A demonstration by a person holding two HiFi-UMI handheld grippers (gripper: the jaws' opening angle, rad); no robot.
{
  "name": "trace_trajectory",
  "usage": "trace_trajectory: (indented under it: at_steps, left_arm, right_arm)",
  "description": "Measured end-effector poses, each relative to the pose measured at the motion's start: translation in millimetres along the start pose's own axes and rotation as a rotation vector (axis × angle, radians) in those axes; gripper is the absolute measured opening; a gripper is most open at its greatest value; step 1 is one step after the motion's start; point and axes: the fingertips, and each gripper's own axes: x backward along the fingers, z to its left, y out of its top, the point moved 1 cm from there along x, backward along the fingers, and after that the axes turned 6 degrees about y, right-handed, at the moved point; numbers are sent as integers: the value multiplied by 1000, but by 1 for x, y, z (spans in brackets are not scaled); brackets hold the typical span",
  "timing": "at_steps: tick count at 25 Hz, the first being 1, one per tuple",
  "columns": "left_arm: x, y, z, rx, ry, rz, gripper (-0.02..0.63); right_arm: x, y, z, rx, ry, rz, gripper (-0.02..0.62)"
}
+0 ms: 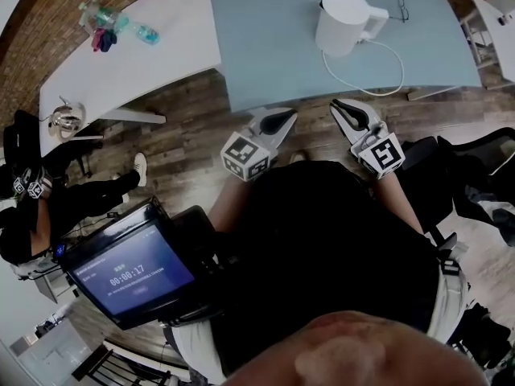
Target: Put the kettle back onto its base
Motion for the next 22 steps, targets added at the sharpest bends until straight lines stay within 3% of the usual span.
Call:
trace_trajectory:
  at_steps: [7, 22]
  left_arm:
    - [16, 2, -8, -2, 8, -30, 3]
    - [28, -1, -9, -5, 15, -44, 3]
  right_arm:
    - [1, 6, 30, 1, 41, -4, 5]
    - [-6, 9, 38, -16, 58, -17, 3]
